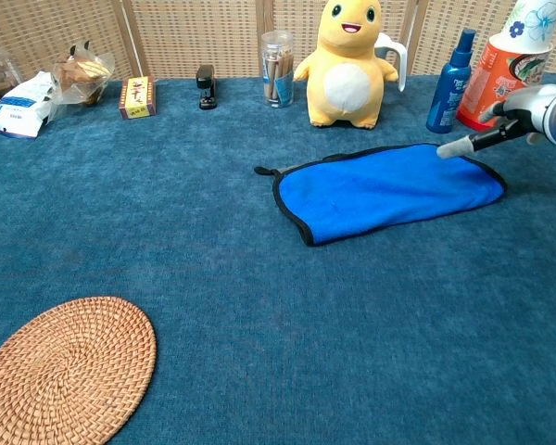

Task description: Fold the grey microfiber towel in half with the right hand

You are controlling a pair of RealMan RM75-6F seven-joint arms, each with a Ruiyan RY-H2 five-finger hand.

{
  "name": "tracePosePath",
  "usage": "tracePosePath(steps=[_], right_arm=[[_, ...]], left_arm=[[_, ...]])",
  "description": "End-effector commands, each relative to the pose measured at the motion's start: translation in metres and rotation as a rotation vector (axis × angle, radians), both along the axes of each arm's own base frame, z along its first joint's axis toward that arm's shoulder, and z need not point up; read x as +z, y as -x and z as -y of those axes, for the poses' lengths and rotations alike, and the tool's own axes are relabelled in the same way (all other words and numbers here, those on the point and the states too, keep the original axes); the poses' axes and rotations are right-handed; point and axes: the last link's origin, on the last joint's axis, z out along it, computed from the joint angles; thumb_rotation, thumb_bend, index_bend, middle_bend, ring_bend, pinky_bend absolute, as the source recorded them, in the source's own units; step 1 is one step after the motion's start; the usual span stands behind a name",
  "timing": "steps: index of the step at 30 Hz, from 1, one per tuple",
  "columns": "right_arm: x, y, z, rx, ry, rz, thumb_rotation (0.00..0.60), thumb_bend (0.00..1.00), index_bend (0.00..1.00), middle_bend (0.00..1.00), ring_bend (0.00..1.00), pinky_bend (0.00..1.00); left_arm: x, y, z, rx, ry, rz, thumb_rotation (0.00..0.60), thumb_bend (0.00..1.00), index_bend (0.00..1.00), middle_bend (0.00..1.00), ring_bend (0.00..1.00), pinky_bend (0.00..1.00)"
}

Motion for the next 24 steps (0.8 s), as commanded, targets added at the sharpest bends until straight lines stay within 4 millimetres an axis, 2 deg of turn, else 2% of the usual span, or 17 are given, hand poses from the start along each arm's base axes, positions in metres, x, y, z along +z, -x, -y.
tracePosePath(steps=[1, 4, 8, 10, 12, 14, 16, 18, 20, 24], right_arm=[[0.007, -0.007, -0.007, 0.058, 0.003, 0.031, 0.312, 0.00, 0.00, 0.00, 0.00, 0.11], [0.014, -0.011, -0.016, 0.135, 0.019, 0.059, 0.312, 0.00, 0.01, 0.00, 0.00, 0.11], [0.021, -0.003, -0.029, 0.233, 0.048, 0.061, 0.312, 0.00, 0.08, 0.00, 0.00, 0.12], [0.023, 0.001, -0.033, 0.272, 0.067, 0.084, 0.356, 0.00, 0.13, 0.00, 0.00, 0.12], [0.027, 0.005, -0.036, 0.310, 0.095, 0.101, 0.451, 0.00, 0.19, 0.00, 0.00, 0.12], [0.032, 0.009, -0.040, 0.369, 0.126, 0.104, 0.484, 0.00, 0.20, 0.00, 0.00, 0.14], [0.038, 0.013, -0.044, 0.442, 0.147, 0.084, 0.479, 0.00, 0.17, 0.01, 0.00, 0.15], [0.045, 0.018, -0.048, 0.526, 0.174, 0.049, 0.439, 0.00, 0.13, 0.01, 0.00, 0.16], [0.051, 0.024, -0.054, 0.625, 0.205, 0.010, 0.418, 0.00, 0.12, 0.02, 0.00, 0.17], [0.064, 0.039, -0.072, 0.738, 0.266, 0.013, 0.415, 0.00, 0.12, 0.04, 0.00, 0.19]], left_arm=[[0.000, 0.000, 0.000, -0.001, 0.000, 0.001, 0.600, 0.10, 0.00, 0.00, 0.00, 0.00], [0.000, 0.000, 0.000, -0.001, 0.000, 0.001, 0.600, 0.10, 0.00, 0.00, 0.00, 0.00], [-0.001, 0.000, 0.001, -0.003, 0.005, -0.002, 0.600, 0.10, 0.00, 0.00, 0.00, 0.00], [-0.002, -0.001, 0.001, -0.005, 0.009, -0.002, 0.600, 0.10, 0.00, 0.00, 0.00, 0.00], [-0.003, -0.001, 0.001, -0.006, 0.009, -0.003, 0.600, 0.10, 0.00, 0.00, 0.00, 0.00], [-0.003, -0.001, 0.002, -0.006, 0.009, -0.004, 0.600, 0.10, 0.00, 0.00, 0.00, 0.00], [-0.004, -0.001, 0.002, -0.006, 0.008, -0.004, 0.600, 0.10, 0.00, 0.00, 0.00, 0.00], [-0.004, -0.002, 0.002, -0.007, 0.009, -0.006, 0.600, 0.10, 0.00, 0.00, 0.00, 0.00], [-0.004, -0.002, 0.001, -0.012, 0.006, -0.009, 0.600, 0.10, 0.00, 0.00, 0.00, 0.00], [-0.002, -0.003, 0.002, -0.024, -0.012, -0.016, 0.600, 0.10, 0.00, 0.00, 0.00, 0.00]])
